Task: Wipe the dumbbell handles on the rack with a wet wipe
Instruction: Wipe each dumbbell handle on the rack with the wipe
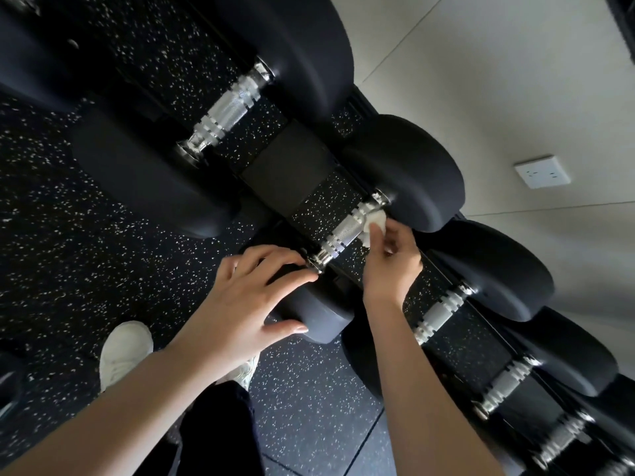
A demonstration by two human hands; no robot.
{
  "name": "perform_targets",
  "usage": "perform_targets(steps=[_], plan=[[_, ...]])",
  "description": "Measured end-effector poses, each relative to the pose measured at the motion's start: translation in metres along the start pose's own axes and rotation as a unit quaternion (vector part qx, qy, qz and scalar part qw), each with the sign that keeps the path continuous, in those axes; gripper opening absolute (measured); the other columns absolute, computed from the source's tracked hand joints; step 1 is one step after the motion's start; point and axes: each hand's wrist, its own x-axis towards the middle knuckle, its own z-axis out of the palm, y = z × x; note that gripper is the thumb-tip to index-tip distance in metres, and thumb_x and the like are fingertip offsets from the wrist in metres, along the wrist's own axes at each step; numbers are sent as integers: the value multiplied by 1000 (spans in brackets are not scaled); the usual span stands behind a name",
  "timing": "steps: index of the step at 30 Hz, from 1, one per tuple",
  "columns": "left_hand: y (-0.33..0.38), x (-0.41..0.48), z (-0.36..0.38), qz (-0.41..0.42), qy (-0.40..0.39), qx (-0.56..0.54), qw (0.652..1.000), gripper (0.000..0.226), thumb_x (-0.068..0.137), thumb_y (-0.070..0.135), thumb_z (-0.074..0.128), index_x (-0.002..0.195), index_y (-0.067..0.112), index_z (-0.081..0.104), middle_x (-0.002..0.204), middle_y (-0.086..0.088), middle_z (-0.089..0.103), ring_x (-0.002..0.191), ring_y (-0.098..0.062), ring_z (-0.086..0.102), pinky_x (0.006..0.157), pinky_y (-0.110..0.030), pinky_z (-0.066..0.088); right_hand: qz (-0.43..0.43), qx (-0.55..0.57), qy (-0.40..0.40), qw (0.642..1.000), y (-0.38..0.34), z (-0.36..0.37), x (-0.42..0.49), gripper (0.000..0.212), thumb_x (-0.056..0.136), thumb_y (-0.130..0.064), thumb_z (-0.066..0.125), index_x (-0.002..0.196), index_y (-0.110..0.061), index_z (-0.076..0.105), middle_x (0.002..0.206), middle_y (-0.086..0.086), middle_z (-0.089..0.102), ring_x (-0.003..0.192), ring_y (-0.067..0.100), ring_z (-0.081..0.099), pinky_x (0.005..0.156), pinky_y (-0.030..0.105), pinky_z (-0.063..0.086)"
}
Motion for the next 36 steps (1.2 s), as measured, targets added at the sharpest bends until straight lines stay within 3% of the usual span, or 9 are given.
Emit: perform_targets(steps=[4, 8, 12, 16, 20, 26, 30, 33, 36], plan=[[0, 0, -1, -4, -11, 12, 1000, 60, 70, 53, 63, 125, 32, 52, 128, 9, 49, 122, -16, 39, 91, -27, 20, 178, 217, -61, 958, -3, 3, 11, 14, 92, -6, 55, 104, -9, 63, 94, 3, 67, 79, 11, 68, 70, 23, 56], [0, -1, -1, -5, -16, 18, 1000, 58, 73, 56, 60, 125, 32, 52, 128, 9, 49, 122, -16, 39, 91, -29, 22, 251, 344, -118, 897, -3, 4, 19, 17, 94, 0, 49, 94, -13, 61, 94, 3, 64, 86, 15, 62, 83, 31, 53], [1, 0, -1, -7, -15, 28, 999, 57, 73, 59, 51, 123, 33, 52, 127, 10, 49, 120, -16, 40, 88, -32, 28, 250, 318, -192, 894, 15, 0, 9, 14, 92, -2, 53, 102, -6, 62, 95, 8, 66, 91, 22, 62, 94, 38, 50], [2, 0, -2, -3, -18, 34, 999, 56, 72, 59, 50, 123, 33, 51, 128, 11, 47, 121, -15, 39, 89, -31, 26, 259, 335, -239, 874, 23, -2, -13, 15, 89, 2, 54, 96, -9, 61, 90, 10, 67, 84, 22, 64, 85, 36, 54], [3, 0, -3, -3, -22, 30, 999, 57, 73, 58, 50, 124, 33, 50, 129, 11, 46, 122, -15, 38, 90, -34, 30, 262, 377, -229, 858, 20, 2, -9, 17, 89, 7, 50, 102, -3, 56, 84, 9, 66, 74, 17, 66, 74, 30, 57], [6, 1, -6, -8, -31, 35, 999, 58, 71, 56, 56, 123, 30, 53, 128, 9, 49, 121, -16, 39, 88, -35, 33, 264, 292, -285, 874, 14, -13, -22, 16, 88, 6, 55, 94, -8, 59, 87, 11, 68, 80, 24, 65, 87, 40, 53], [11, 7, -20, -14, -53, 24, 998, 56, 75, 50, 66, 125, 27, 54, 127, 5, 50, 121, -14, 37, 91, -39, 38, 248, 207, -258, 910, 6, -27, -28, 16, 88, 1, 59, 94, -14, 62, 94, 9, 71, 89, 24, 67, 92, 47, 51], [14, 14, -43, -44, -24, 55, 997, 54, 78, 47, 66, 125, 23, 55, 127, 2, 52, 119, -17, 41, 92, -43, 42, 193, 138, -220, 946, -16, -39, -26, 22, 88, -2, 59, 90, -24, 60, 100, 4, 69, 96, 17, 66, 93, 39, 51], [11, 17, -73, -68, -8, 94, 993, 56, 74, 39, 73, 124, 20, 58, 125, -1, 54, 117, -21, 44, 89, -48, 44, 121, 123, -229, 958, -49, -50, -23, 23, 88, -3, 58, 92, -26, 59, 102, -1, 67, 99, 12, 63, 84, 19, 50]])
